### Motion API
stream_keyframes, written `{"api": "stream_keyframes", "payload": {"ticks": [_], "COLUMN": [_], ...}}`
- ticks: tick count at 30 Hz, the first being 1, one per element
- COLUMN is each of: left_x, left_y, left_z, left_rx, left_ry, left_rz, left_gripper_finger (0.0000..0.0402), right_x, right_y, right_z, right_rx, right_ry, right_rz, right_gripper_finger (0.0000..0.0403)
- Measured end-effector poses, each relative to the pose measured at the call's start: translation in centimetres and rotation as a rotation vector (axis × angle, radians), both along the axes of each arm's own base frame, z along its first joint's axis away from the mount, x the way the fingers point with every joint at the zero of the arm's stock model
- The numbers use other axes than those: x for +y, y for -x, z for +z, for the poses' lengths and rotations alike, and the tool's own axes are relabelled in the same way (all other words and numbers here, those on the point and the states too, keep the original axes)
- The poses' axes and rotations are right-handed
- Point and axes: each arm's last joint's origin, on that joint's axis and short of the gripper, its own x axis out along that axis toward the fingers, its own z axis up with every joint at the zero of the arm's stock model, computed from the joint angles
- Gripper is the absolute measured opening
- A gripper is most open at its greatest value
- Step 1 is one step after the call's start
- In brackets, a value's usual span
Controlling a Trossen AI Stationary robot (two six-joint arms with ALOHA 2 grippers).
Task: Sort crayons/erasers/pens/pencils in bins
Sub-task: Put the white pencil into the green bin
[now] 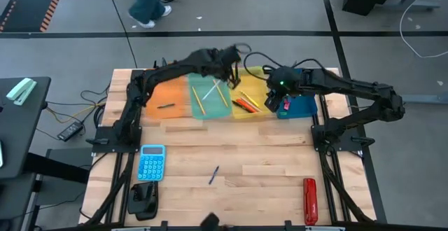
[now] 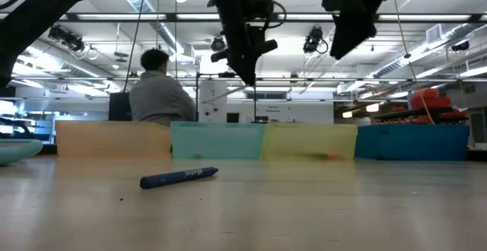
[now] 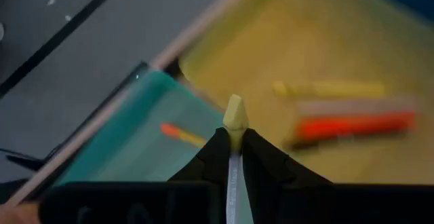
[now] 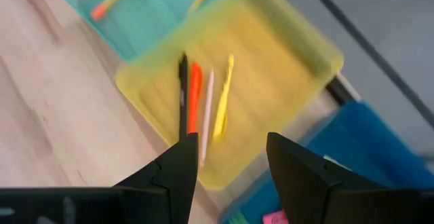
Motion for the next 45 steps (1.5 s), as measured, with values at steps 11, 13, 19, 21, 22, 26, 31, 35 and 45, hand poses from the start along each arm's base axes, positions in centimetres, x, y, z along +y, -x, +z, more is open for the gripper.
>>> {"api": "stream_keyframes", "payload": {"ticks": [11, 13, 19, 21, 22, 26, 31, 35, 45], "left_x": [4.4, 4.2, 4.0, 4.1, 4.3, 4.9, 6.0, 6.6, 6.5], "left_y": [1.7, 2.1, 2.1, 1.9, 1.9, 2.6, 3.5, 3.8, 3.8], "left_z": [-5.0, -6.8, -9.4, -9.6, -9.6, -10.1, -10.5, -10.5, -10.5], "left_rx": [-0.029, 0.005, -0.033, -0.065, -0.077, -0.058, -0.052, -0.067, -0.101], "left_ry": [0.051, 0.08, 0.117, 0.114, 0.11, 0.117, 0.128, 0.121, 0.193], "left_rz": [0.188, 0.211, 0.219, 0.233, 0.235, 0.258, 0.309, 0.321, 0.315], "left_gripper_finger": [0.0042, 0.004, 0.0042, 0.0047, 0.0047, 0.0045, 0.0048, 0.0059, 0.006], "right_x": [-0.6, -1.1, -2.4, -2.8, -3.0, -3.6, -4.3, -4.4, -4.5], "right_y": [0.1, 0.1, 0.5, 0.7, 0.8, 1.1, 1.5, 1.6, 1.4], "right_z": [-1.4, -1.2, -1.2, -1.2, -1.2, -1.2, -1.2, -1.2, -1.0], "right_rx": [-0.026, -0.049, -0.051, -0.044, -0.04, -0.029, -0.034, -0.048, -0.09], "right_ry": [0.004, 0.015, 0.029, 0.036, 0.04, 0.051, 0.046, 0.032, 0.019], "right_rz": [-0.033, -0.049, -0.096, -0.102, -0.105, -0.118, -0.16, -0.191, -0.228], "right_gripper_finger": [0.0184, 0.0184, 0.0184, 0.0184, 0.0184, 0.0184, 0.0184, 0.0184, 0.0184]}}
